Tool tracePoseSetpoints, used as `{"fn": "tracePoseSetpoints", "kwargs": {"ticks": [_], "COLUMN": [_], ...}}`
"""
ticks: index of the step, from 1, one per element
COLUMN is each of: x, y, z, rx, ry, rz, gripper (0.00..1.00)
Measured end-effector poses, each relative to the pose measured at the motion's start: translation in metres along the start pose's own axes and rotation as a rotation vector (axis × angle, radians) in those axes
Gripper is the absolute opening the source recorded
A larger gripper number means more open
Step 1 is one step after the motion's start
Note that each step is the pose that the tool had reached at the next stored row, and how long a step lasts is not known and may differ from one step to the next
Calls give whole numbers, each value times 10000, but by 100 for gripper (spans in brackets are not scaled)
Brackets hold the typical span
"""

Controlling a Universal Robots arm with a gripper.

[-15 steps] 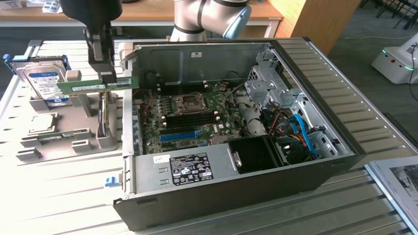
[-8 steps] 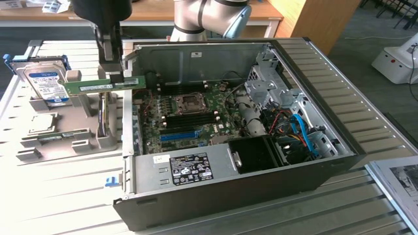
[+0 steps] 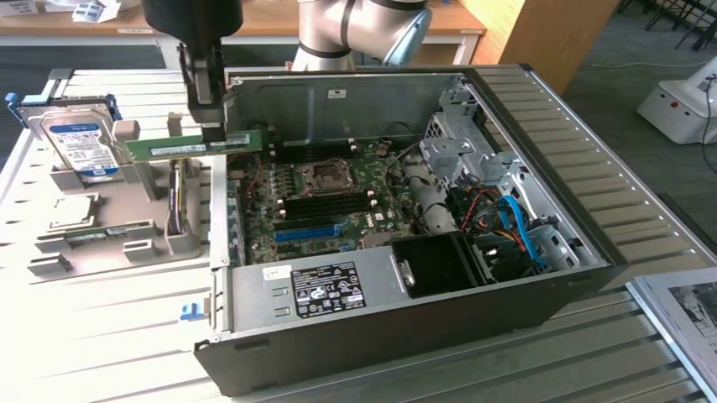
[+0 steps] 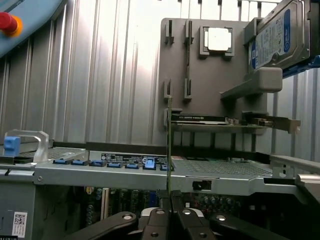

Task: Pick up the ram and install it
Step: 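Pick up the ram and move it above insertion slot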

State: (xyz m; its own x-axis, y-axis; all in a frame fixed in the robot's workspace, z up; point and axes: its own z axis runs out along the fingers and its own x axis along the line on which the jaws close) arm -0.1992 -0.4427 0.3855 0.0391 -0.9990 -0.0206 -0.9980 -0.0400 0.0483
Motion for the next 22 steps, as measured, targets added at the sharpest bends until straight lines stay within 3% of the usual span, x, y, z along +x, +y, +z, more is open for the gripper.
{"fn": "tracePoseSetpoints", "kwargs": {"ticks": [22], "x": [50], "y": [-405], "z": [-21], "rx": [-22], "ry": [0], "rz": [-6], "gripper": [12]}}
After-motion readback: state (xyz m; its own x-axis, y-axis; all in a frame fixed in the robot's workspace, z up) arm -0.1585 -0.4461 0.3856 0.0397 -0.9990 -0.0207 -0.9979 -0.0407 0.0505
